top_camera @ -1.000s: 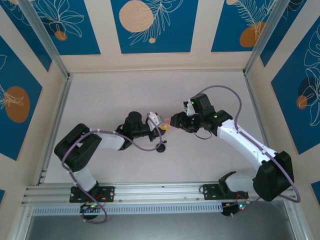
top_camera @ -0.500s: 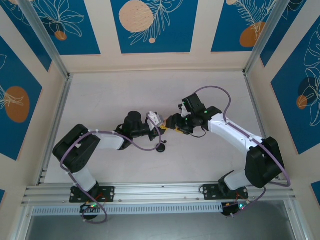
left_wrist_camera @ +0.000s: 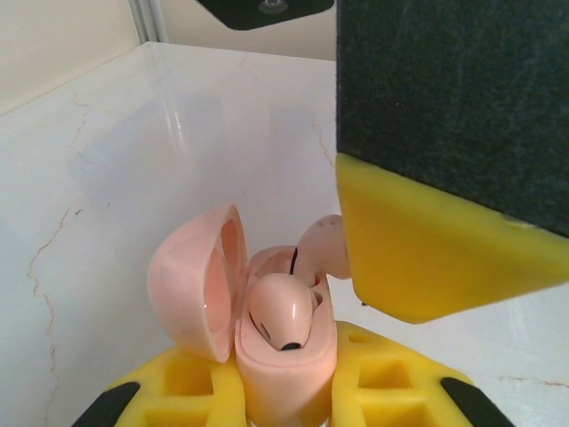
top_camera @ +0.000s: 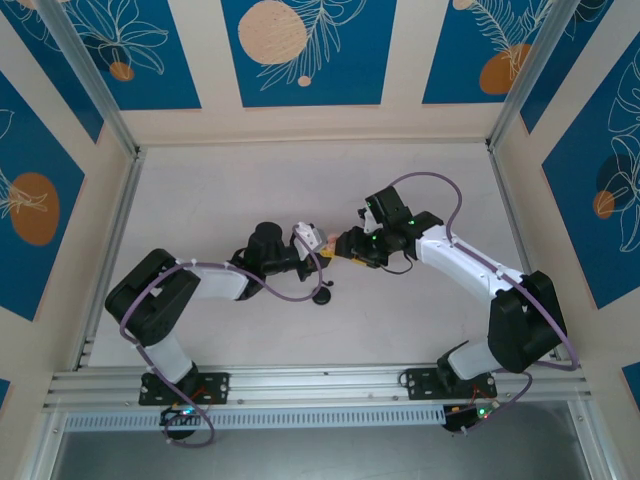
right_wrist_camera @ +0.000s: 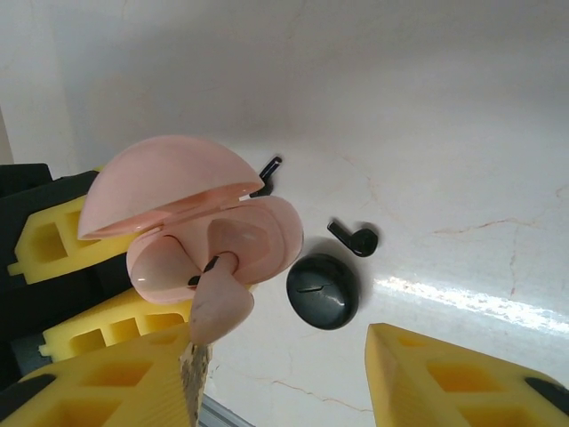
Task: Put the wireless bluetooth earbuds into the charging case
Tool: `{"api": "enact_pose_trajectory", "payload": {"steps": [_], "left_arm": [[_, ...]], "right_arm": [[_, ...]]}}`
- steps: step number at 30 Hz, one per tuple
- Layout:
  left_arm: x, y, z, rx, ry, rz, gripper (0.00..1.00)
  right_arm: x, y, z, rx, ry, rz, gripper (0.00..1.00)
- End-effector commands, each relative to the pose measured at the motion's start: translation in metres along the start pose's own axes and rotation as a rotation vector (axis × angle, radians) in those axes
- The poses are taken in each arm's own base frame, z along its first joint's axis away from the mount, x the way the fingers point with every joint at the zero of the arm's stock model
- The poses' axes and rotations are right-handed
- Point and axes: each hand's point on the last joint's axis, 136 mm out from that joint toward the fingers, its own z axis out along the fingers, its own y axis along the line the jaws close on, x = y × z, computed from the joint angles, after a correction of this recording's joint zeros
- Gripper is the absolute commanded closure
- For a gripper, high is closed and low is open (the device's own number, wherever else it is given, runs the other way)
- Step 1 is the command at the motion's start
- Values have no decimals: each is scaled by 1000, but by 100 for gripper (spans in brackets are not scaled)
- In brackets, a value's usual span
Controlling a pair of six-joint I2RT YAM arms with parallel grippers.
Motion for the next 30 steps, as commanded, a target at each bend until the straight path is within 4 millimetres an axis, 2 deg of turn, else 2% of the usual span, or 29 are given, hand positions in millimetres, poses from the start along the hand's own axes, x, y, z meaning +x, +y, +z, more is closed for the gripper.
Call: {"api": "enact_pose_trajectory", "payload": {"steps": [1, 20, 25, 30], "left_arm": [[-10, -8, -1, 30, -32, 34, 87], [-13, -9, -4, 31, -44, 35, 87], [-13, -10, -4, 31, -45, 36, 87], [-14, -9, -4, 29, -47, 34, 87]], "right_arm": [[-6, 0, -8, -7, -29, -8, 51], [-5, 6, -15, -61, -49, -34, 56], [-5, 20, -26, -132, -79, -81, 55], [-3, 19, -36, -128, -97, -80, 55]]}}
